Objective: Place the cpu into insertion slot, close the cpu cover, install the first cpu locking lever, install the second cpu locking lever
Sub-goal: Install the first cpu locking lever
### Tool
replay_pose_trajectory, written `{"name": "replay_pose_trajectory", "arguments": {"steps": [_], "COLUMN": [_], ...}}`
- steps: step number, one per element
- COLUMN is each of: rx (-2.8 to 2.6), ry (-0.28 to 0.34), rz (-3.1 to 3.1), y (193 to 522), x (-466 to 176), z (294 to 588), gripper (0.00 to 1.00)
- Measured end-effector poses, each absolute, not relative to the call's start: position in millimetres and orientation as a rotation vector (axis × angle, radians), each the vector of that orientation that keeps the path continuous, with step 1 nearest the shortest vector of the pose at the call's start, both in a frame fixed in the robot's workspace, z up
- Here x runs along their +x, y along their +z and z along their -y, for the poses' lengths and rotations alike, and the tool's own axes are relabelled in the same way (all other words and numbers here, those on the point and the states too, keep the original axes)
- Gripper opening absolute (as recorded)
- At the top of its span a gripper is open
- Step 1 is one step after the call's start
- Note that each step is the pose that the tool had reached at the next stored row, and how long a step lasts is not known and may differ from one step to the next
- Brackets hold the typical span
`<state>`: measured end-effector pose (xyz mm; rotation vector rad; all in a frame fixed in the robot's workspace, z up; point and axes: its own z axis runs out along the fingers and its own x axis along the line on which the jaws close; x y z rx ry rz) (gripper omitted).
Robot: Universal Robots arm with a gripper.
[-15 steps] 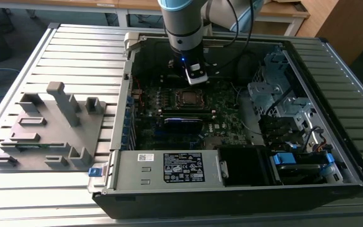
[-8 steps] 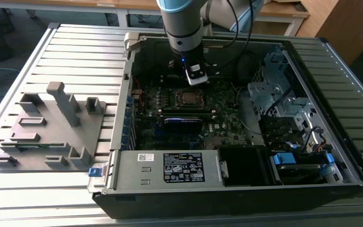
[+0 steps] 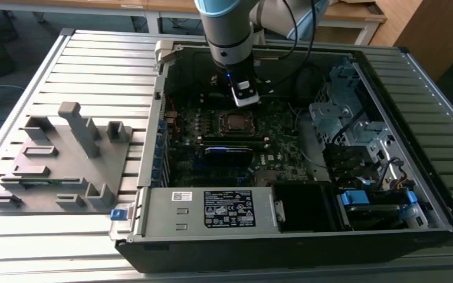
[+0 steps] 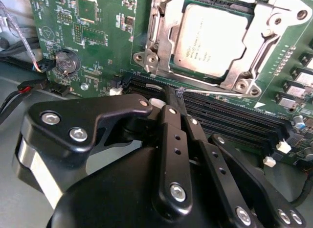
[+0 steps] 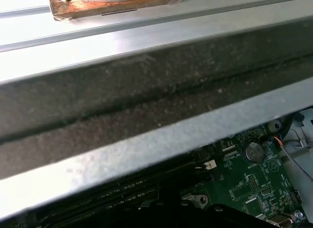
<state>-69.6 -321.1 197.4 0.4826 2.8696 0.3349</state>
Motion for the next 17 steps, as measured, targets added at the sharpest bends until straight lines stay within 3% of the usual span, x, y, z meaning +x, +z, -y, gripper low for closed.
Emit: {"name": "replay_pose_trajectory", "arguments": {"steps": [11, 17], "rx": [0.483, 0.476], "ry": [0.335, 0.288], "rz": [-2.870, -2.868], "y": [197.4, 195.6], "x": [-68.1, -68.0], "z": [321.0, 321.0], "gripper": [0.10, 0.10]}}
